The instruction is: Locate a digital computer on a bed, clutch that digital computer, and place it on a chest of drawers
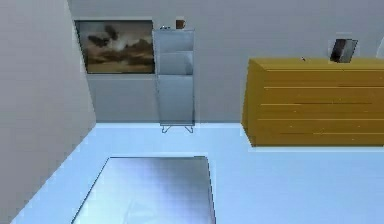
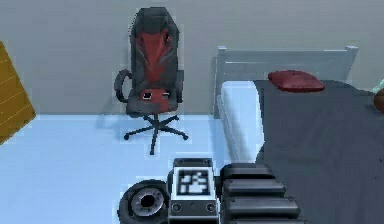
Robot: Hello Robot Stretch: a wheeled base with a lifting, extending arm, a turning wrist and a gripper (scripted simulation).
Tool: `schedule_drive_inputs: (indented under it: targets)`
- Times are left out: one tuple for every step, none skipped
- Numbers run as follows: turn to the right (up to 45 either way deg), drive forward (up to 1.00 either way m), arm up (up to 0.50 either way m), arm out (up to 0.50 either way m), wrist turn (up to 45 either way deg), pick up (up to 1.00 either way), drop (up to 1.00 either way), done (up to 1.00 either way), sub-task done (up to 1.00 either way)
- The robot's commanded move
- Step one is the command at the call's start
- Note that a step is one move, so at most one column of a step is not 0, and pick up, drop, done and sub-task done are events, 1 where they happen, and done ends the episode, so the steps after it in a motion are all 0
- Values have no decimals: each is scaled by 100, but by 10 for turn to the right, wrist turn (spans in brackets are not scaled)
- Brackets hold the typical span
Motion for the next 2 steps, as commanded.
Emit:
schedule_drive_inputs:
  targets:
    - [0,20,0,0,0,0,0,0,0]
    - [450,0,0,0,0,0,0,0,0]
